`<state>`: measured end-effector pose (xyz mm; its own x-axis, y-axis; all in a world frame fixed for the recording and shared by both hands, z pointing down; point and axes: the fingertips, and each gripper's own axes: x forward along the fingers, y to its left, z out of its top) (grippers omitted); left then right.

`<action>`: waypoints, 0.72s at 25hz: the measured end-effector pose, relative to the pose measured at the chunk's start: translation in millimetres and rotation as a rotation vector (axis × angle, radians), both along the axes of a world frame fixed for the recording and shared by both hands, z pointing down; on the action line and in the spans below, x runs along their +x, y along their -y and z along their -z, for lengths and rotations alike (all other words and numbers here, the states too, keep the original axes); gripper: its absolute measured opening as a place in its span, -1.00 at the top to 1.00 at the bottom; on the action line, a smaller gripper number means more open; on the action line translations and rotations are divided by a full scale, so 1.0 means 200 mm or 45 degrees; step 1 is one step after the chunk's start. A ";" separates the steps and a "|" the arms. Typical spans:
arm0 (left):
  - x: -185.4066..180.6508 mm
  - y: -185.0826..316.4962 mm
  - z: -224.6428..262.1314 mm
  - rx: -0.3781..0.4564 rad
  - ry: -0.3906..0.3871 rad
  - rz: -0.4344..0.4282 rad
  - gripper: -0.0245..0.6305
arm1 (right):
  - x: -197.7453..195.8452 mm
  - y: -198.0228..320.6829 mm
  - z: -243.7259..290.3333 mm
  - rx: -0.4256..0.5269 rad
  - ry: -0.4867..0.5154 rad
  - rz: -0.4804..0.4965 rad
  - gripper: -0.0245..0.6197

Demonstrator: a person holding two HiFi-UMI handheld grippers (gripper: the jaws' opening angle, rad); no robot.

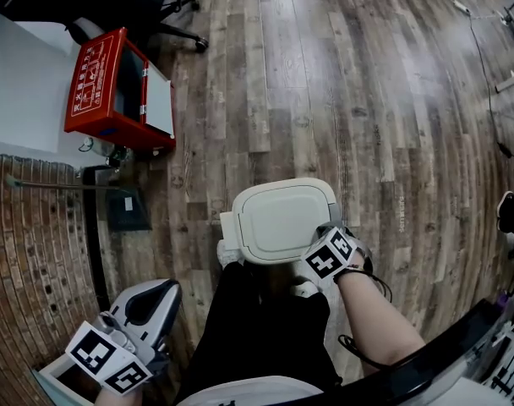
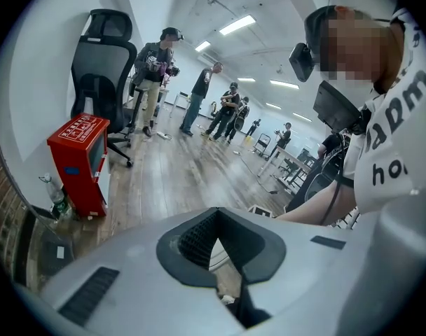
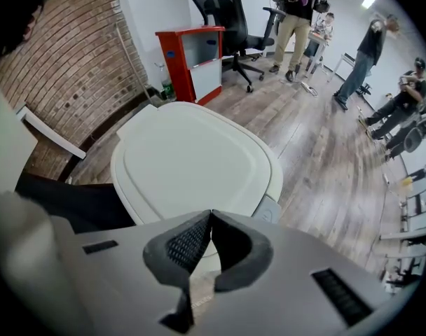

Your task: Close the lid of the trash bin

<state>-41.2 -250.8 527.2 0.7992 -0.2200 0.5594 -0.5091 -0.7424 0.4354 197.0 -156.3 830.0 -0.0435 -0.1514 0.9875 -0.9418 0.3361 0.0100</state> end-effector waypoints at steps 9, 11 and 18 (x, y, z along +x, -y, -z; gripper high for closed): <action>0.00 0.02 0.11 0.026 -0.040 0.036 0.90 | 0.03 0.02 0.13 -0.009 0.099 -0.259 0.90; 0.03 0.02 0.17 0.049 -0.065 0.032 0.90 | 0.03 0.02 0.24 0.037 0.117 -0.278 0.90; 0.27 -0.08 0.46 0.163 -0.229 -0.010 0.90 | 0.17 0.04 0.80 0.327 0.164 -0.295 0.90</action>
